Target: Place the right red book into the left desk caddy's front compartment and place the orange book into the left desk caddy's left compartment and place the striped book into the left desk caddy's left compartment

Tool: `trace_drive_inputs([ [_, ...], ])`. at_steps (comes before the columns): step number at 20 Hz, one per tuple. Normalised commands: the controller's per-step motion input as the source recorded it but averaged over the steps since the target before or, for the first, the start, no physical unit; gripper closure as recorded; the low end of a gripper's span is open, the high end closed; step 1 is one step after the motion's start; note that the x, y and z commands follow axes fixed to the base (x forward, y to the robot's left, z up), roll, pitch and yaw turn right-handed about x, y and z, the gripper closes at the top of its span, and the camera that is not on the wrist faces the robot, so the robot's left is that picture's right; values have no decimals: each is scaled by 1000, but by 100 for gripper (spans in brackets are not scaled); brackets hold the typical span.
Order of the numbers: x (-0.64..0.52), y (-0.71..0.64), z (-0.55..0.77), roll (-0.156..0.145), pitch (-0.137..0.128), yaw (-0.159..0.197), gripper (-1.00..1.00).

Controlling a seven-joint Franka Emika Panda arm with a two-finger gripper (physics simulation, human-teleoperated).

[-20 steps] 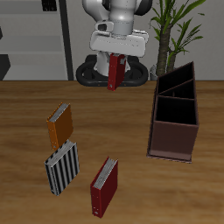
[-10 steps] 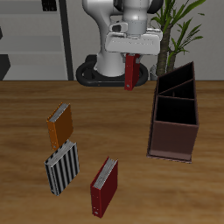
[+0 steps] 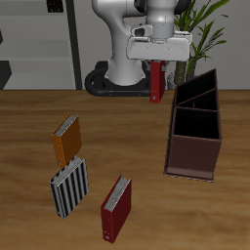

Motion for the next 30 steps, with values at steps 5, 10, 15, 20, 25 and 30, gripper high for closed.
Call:
trace_drive_inputs([
  [5,151,293,11,56,29,6,100],
  [10,44,280,22,45,14,-2,100],
  [15,-12,229,215,44,-11,13,100],
  [20,21,141,211,41,9,3,100],
  [25,99,9,199,36,71,-29,100],
  [30,22,-43,71,-25,6,6,100],
])
